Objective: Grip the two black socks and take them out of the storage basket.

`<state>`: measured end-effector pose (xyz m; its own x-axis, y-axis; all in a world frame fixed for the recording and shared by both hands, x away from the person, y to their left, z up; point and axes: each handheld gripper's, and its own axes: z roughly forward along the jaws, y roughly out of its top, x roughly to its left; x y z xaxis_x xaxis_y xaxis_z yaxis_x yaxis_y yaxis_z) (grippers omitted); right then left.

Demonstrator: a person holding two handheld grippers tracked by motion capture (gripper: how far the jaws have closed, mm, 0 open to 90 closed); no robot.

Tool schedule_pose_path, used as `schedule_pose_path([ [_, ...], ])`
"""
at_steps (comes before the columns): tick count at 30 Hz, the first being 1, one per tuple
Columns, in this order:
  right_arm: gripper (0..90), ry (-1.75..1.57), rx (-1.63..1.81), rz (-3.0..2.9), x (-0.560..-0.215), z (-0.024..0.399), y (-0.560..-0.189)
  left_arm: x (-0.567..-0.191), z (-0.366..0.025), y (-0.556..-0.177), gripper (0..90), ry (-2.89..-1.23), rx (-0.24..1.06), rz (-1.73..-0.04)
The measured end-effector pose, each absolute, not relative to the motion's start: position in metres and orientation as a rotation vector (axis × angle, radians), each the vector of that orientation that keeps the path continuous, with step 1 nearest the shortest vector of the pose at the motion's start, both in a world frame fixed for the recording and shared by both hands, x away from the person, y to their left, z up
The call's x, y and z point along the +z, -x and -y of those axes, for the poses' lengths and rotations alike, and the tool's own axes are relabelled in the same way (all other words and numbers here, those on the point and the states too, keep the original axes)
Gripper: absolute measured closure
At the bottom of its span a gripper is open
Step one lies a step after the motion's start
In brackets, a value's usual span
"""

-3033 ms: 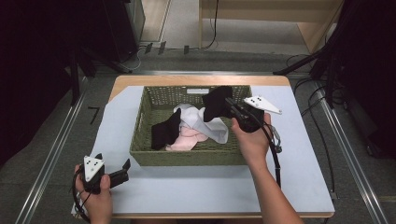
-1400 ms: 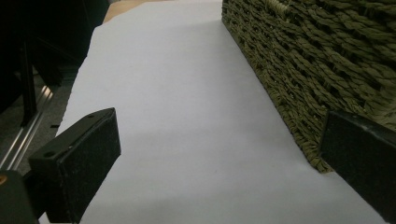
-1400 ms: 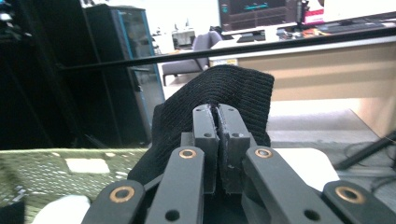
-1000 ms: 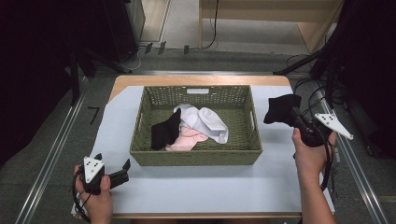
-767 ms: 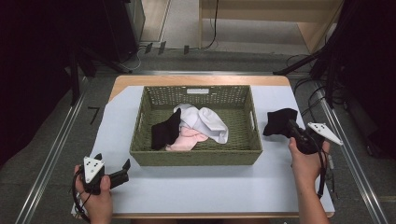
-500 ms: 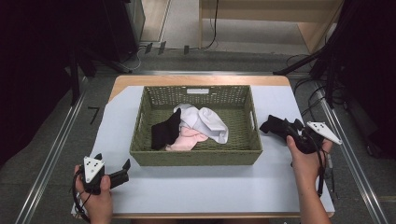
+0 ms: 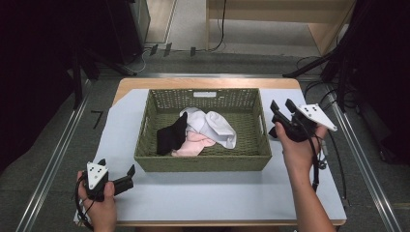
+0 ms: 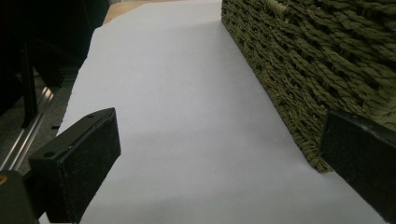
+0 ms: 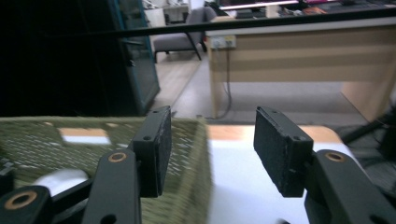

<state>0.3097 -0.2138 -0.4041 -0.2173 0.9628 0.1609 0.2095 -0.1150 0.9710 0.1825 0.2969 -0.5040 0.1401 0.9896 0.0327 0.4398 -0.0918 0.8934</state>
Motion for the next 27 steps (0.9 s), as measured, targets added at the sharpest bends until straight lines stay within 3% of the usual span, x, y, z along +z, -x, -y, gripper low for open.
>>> schedule_pose_path([
  [7, 47.1, -1.27, 1.424, -1.542, -0.393, 0.159, -0.32, -0.504, -0.297, -0.182, 0.1, -1.652, 0.901, -1.405],
  [15, 45.2, -1.222, 1.409, -1.696, -0.406, 0.1, -0.334, -0.504, -0.297, -0.183, 0.1, -1.651, 0.9, -1.405],
  [27, 48.5, -1.319, 1.417, -1.822, -0.422, 0.048, -0.348, -0.504, -0.296, -0.184, 0.1, -1.655, 0.896, -1.408],
])
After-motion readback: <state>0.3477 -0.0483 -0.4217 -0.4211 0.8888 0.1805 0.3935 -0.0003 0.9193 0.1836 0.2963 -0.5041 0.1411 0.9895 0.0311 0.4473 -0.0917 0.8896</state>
